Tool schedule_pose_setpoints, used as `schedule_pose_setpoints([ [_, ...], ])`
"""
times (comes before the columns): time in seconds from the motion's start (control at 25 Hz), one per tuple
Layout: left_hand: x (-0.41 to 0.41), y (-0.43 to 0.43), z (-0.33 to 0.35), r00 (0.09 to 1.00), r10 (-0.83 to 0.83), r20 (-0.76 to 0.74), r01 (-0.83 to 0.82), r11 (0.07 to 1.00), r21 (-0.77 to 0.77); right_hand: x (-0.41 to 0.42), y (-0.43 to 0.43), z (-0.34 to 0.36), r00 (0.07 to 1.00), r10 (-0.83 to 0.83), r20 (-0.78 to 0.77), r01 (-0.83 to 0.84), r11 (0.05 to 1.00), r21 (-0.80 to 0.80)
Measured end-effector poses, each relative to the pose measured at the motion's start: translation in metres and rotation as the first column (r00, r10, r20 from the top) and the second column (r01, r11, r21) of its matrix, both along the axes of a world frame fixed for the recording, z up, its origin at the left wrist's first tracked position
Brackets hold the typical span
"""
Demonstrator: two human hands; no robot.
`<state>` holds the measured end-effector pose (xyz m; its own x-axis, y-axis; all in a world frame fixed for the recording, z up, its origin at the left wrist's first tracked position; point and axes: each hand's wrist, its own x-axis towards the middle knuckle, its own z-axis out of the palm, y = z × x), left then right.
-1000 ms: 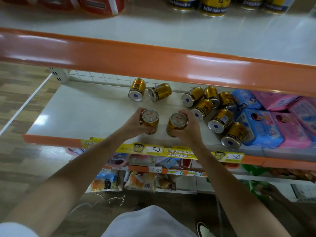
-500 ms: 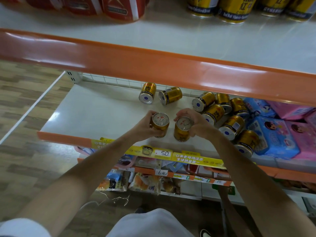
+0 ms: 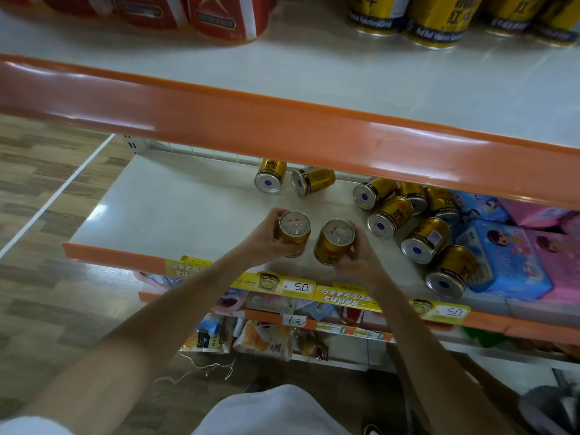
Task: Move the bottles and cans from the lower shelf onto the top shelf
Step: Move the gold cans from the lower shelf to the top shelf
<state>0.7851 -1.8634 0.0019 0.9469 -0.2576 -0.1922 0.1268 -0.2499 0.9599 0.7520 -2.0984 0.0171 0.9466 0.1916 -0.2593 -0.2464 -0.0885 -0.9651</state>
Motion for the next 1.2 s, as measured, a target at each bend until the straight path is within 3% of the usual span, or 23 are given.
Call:
schedule_pose_setpoints([
  [0.12,0.000,-0.001,-0.001,1.000,0.014,-0.009,-0.014,0.999,-0.039,-0.008,0.026,-0.013,0.981,-0.184,0.062,0.187,0.981,-0.048],
  [0.28,-0.004,-0.004,0.002,1.000,0.028,-0.015,-0.029,0.997,-0.065,-0.001,0.046,-0.018,0.877,-0.434,0.207,0.461,0.881,-0.108],
  [0.8,-0.010,-0.009,0.003,0.997,0.017,-0.074,-0.032,0.978,-0.207,-0.001,0.042,-0.027,0.899,-0.359,0.250,0.392,0.915,-0.096],
  [1.0,-0.011,-0.020,0.006,0.985,0.164,-0.060,-0.171,0.973,-0.156,-0.001,0.049,-0.024,0.881,-0.415,0.228,0.455,0.875,-0.166],
  [1.2,-0.012,-0.023,0.018,0.985,0.168,-0.050,-0.173,0.978,-0.117,0.000,0.043,-0.012,0.878,-0.435,0.200,0.471,0.861,-0.190],
])
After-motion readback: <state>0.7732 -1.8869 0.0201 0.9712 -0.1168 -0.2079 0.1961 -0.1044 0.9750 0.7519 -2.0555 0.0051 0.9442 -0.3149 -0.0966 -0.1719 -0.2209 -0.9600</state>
